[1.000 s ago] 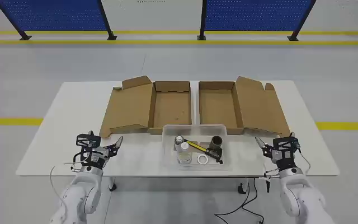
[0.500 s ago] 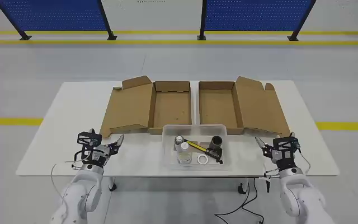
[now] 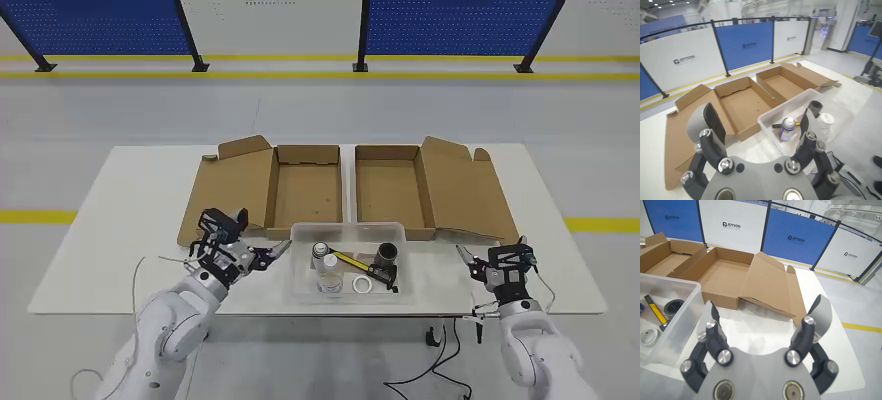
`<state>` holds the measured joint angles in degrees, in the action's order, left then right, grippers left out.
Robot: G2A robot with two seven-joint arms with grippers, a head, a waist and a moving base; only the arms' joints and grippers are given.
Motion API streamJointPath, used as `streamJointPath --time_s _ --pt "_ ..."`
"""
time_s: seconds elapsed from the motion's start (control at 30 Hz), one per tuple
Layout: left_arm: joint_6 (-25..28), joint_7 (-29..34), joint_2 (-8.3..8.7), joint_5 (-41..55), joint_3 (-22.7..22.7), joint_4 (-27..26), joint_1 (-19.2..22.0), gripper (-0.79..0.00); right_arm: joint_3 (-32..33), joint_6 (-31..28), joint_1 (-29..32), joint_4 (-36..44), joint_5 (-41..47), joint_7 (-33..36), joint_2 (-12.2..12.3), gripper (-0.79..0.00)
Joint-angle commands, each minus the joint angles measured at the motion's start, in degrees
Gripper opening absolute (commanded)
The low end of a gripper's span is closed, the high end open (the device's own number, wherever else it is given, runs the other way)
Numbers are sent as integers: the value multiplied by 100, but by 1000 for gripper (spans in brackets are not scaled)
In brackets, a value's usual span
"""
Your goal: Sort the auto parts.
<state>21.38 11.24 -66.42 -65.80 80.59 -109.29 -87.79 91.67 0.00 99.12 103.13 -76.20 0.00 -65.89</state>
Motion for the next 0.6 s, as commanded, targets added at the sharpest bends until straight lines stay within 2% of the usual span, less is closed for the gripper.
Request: streamJointPath --time_s 0.0,0.2,0.57 --pt "133 135 -13 13 -243 21 86 0 0 0 0 0 0 0 0 0" --pt "243 292 -53 -202 -802 241 210 0 0 0 0 0 0 0 0 0" --pt "98 335 -167 -173 -1524 832 624 0 0 0 0 0 0 0 0 0"
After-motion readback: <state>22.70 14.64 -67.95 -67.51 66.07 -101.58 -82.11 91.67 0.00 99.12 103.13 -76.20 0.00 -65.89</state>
